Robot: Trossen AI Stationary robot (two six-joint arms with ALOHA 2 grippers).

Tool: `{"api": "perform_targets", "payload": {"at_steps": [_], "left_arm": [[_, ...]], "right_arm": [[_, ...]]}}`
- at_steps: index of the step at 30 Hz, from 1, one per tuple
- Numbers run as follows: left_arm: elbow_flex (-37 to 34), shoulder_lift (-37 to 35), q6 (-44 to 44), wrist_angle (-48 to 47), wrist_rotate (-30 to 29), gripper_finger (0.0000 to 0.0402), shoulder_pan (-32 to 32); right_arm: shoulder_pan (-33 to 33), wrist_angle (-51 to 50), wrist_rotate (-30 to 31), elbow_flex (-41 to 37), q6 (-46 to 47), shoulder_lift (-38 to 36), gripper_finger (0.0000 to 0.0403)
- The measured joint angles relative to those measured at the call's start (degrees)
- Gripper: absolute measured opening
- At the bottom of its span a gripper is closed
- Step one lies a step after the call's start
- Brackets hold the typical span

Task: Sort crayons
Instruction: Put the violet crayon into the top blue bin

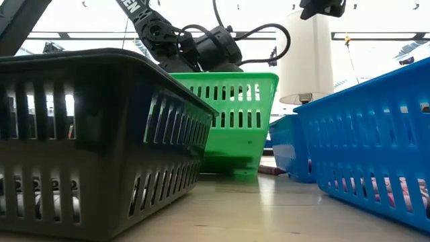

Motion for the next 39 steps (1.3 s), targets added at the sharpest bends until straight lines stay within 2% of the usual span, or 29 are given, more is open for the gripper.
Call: {"api": "perform_targets", "payload": {"at_steps": [8, 16, 21, 35, 37, 39], "left_arm": [[0.0, 0.0, -0.07, 0.09, 0.0, 0.0017, 0.02], [-0.07, -0.89, -0.71, -0.91, -0.31, 0.0017, 0.0], [1.03, -1.88, -0.48, -3.49, -3.06, 0.0017, 0.0], [8.43, -2.41, -0.14, -14.61, -6.62, 0.0013, 0.2], [8.97, -2.53, -1.42, -14.65, -9.51, 0.0014, 0.45], [8.98, -2.54, -4.3, -13.92, -17.15, 0.0015, 1.32]], "right_arm": [[0.0, 0.0, -0.02, 0.0, 0.18, 0.0, 0.012], [0.0, 0.0, -0.02, 0.0, 0.02, 0.0, 0.012], [0.0, 0.1, -0.02, 0.0, -0.04, 0.0, 0.012], [0.0, 1.46, -0.04, 0.0, -0.06, 0.0, 0.012], [0.0, 1.86, -0.04, 0.0, 0.23, 0.0, 0.012], [0.21, 2.54, 0.01, 0.0, 0.75, 0.0, 0.012]]}}
